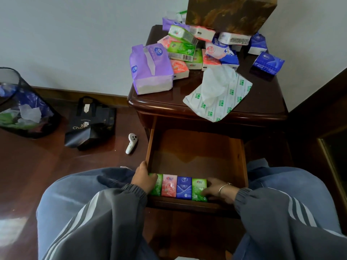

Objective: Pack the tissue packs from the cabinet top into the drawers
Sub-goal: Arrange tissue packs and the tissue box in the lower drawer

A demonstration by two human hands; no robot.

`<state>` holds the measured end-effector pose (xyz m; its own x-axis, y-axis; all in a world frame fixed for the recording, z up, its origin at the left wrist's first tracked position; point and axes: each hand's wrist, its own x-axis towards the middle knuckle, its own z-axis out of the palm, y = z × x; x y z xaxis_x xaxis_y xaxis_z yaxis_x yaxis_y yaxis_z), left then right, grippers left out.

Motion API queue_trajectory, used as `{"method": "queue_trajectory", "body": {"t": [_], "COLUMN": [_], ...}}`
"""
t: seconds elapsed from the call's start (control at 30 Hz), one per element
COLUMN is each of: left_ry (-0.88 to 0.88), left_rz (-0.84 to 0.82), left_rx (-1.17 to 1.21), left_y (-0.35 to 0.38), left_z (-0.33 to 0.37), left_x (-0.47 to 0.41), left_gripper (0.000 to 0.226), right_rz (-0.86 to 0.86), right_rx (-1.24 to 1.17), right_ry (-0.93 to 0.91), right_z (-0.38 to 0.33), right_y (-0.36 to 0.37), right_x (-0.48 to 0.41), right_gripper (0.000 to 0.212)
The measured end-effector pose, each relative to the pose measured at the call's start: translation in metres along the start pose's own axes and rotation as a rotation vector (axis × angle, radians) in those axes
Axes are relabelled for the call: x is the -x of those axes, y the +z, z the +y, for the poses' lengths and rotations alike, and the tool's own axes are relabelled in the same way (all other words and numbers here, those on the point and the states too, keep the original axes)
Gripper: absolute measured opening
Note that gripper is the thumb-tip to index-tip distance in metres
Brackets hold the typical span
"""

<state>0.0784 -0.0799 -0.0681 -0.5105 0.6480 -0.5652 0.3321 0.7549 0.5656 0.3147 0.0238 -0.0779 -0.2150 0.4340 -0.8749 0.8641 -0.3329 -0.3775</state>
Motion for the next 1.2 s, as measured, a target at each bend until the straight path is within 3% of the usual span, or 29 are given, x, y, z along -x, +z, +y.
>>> {"method": "queue_trajectory", "body": {"t": [0.27, 0.47, 0.53, 0.63, 0.7, 0.83, 0.9, 1.0, 1.1, 1.2], "left_ry": [-0.017, -0.025, -0.039, -0.055, -0.020, 0.263, 0.454, 0.774, 0.931, 0.974], "left_rz": [-0.043, -0.036, -0.032, -0.015, 0.031, 0.148, 0.214, 0.348, 0.470, 0.535], "left_rx": [0.022, -0.036, -0.048, -0.066, -0.085, -0.099, -0.104, -0.102, -0.173, -0.329], "left_y": [-0.003, -0.005, -0.005, -0.009, -0.017, -0.048, -0.072, -0.111, -0.139, -0.155], "left_z": [0.000, 0.007, 0.011, 0.020, 0.032, 0.073, 0.102, 0.151, 0.196, 0.233], "left_x": [-0.002, 0.002, 0.005, 0.012, 0.018, 0.041, 0.057, 0.077, 0.073, 0.051], "left_gripper": [0.055, 0.049, 0.047, 0.046, 0.049, 0.044, 0.037, 0.028, 0.029, 0.043], "right_rz": [-0.068, -0.132, -0.090, 0.006, 0.009, -0.089, 0.025, 0.398, 0.775, 0.889], "right_rx": [-0.238, -0.193, -0.018, 0.378, 0.501, 0.277, 0.221, 0.262, 0.369, 0.571], "right_ry": [0.116, 0.107, 0.069, -0.092, -0.294, -0.783, -0.958, -1.085, -1.068, -0.909], "right_z": [-0.012, -0.016, -0.018, -0.027, -0.039, -0.065, -0.079, -0.106, -0.135, -0.157], "right_y": [-0.002, -0.004, -0.008, -0.015, -0.021, -0.053, -0.081, -0.127, -0.159, -0.176], "right_x": [0.003, 0.010, 0.016, 0.033, 0.063, 0.152, 0.187, 0.203, 0.182, 0.146], "right_gripper": [0.042, 0.045, 0.051, 0.064, 0.061, 0.039, 0.034, 0.031, 0.041, 0.064]}}
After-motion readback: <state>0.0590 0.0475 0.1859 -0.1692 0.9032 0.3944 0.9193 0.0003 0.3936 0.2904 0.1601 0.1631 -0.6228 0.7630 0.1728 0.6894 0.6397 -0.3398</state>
